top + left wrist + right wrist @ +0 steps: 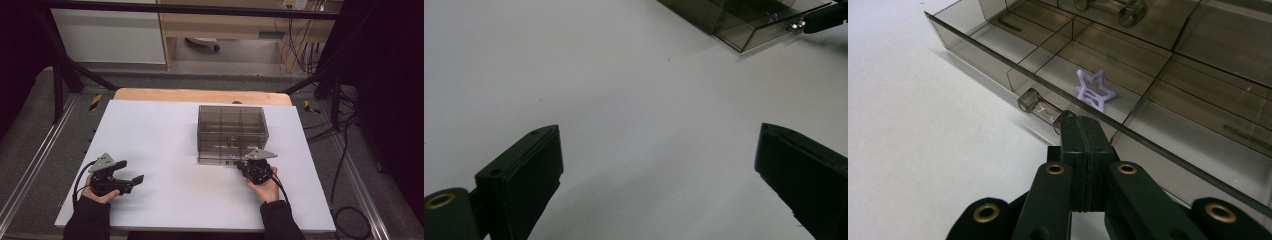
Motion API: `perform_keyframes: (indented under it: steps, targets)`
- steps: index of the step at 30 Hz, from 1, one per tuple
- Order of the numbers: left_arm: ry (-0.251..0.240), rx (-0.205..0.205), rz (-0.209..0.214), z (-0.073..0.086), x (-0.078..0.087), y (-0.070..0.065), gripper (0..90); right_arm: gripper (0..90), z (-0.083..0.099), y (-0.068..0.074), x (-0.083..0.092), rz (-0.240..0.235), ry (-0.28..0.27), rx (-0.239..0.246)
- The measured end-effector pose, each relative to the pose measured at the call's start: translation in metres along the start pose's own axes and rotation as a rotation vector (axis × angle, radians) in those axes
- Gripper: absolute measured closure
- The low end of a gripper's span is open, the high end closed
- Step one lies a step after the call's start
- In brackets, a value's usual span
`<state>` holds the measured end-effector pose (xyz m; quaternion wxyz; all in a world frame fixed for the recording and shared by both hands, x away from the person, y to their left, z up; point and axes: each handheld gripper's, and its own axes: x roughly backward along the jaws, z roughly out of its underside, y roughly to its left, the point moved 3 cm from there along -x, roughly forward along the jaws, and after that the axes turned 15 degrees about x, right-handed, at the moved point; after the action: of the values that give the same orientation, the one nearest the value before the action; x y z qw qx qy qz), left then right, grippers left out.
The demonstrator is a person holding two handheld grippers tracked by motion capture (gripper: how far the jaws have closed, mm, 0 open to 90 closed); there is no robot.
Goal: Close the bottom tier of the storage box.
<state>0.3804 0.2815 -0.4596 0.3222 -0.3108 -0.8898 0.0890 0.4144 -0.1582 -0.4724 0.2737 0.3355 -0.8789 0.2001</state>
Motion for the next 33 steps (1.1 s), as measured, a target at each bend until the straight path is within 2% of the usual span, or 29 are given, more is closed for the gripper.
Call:
perform_keyframes:
  steps: [33]
  targets:
    - [0.000, 0.000, 0.000, 0.0000, 0.0000, 0.0001, 4.7, 90.0, -0.0045, -0.0074, -0.0064, 0.020, 0.004, -0.001]
